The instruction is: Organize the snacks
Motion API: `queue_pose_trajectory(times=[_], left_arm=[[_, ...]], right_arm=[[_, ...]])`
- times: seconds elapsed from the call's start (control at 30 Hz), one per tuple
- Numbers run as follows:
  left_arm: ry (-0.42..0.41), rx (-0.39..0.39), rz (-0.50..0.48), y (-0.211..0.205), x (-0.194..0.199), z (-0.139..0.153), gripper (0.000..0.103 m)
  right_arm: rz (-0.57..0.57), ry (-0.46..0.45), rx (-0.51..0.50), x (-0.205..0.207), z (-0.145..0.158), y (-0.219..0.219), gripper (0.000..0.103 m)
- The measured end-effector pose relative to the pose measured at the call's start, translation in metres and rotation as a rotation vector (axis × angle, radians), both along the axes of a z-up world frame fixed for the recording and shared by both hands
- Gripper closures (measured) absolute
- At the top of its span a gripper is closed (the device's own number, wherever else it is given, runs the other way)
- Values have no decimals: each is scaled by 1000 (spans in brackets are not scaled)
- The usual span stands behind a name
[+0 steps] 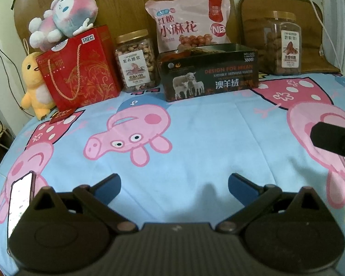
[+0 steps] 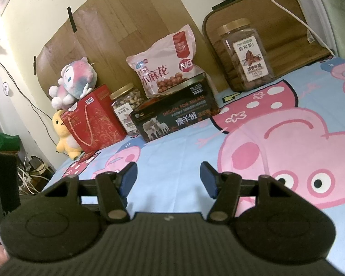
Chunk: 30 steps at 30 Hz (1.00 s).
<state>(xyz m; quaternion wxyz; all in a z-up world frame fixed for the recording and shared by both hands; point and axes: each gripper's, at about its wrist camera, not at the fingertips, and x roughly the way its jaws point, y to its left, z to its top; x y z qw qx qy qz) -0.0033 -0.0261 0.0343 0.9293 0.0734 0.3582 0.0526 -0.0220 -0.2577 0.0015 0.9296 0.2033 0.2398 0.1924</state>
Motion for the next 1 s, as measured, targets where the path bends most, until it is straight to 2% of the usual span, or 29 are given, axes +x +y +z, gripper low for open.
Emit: queue_pose_trajectory(times=[1.0], left_arm=[[29,-10,-11,-1,2,-4,0]], right_arm=[[-10,9,8,-2,-4,-1,40]])
